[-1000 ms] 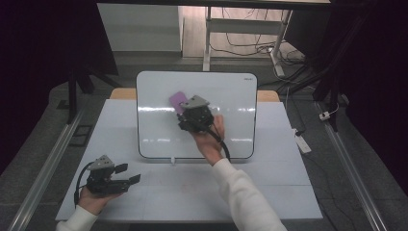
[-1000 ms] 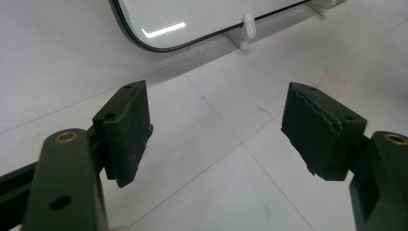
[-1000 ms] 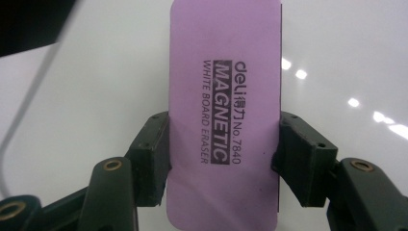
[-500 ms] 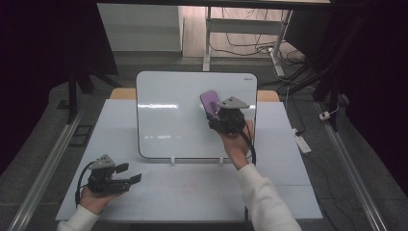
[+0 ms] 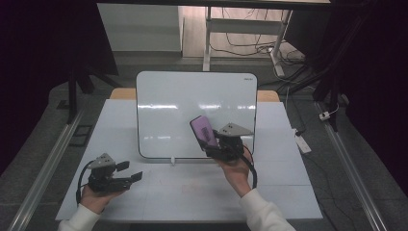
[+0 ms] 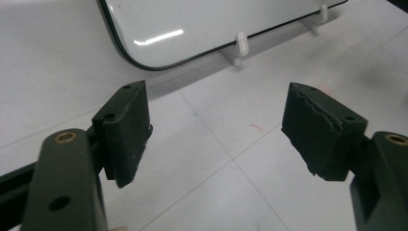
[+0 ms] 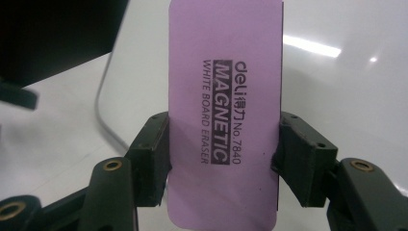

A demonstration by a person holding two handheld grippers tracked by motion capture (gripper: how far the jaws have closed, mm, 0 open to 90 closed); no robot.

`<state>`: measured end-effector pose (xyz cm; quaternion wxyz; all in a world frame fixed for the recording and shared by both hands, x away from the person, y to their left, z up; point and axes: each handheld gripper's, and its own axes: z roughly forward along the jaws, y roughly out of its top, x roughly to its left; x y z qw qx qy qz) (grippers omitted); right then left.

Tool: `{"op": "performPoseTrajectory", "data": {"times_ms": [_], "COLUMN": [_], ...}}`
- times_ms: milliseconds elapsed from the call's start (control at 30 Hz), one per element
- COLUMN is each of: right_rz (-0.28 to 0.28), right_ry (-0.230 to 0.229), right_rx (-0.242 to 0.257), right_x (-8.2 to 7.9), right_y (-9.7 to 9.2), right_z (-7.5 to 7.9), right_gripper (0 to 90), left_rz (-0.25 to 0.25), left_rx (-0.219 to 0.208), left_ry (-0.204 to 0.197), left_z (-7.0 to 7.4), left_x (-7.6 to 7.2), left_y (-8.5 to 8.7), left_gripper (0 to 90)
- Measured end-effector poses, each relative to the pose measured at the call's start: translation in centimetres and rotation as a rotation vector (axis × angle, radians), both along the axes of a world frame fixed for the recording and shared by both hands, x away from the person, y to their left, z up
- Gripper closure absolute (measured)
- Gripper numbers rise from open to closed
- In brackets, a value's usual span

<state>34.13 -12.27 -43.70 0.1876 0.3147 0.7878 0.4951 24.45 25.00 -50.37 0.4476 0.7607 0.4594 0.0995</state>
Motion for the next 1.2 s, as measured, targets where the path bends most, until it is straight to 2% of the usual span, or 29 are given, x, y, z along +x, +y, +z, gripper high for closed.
{"op": "performPoseTrajectory", "data": {"times_ms": [133,267,533,833,1000,1200], "right_rz": [0.026,0.040,0.049,0.063,0.065,0.071], "right_ry": [0.005,-0.011,0.001,-0.007,-0.011,-0.013], "right_rx": [0.016,0.012,0.014,0.023,0.026,0.034], "right_x": [-1.1,-1.9,-2.0,-2.4,-2.6,-2.7], "right_y": [-0.1,-0.2,0.0,0.2,0.5,0.6], "right_z": [-0.7,-1.4,-2.3,-2.5,-2.5,-2.7], "right_gripper": [40.9,40.8,40.9,40.8,40.8,40.8], "left_rz": [0.001,-0.007,-0.042,-0.045,-0.055,-0.080], "left_rx": [-0.008,-0.024,-0.060,-0.082,-0.091,-0.121], "left_ry": [-0.006,-0.019,-0.057,-0.077,-0.091,-0.093], "left_z": [0.2,0.7,2.2,3.3,4.0,4.5], "left_x": [0.0,0.1,0.8,1.4,2.0,2.7], "left_y": [-0.2,-0.6,-2.4,-3.4,-4.0,-5.3], "left_gripper": [25.9,26.0,26.3,26.9,28.0,28.8]}}
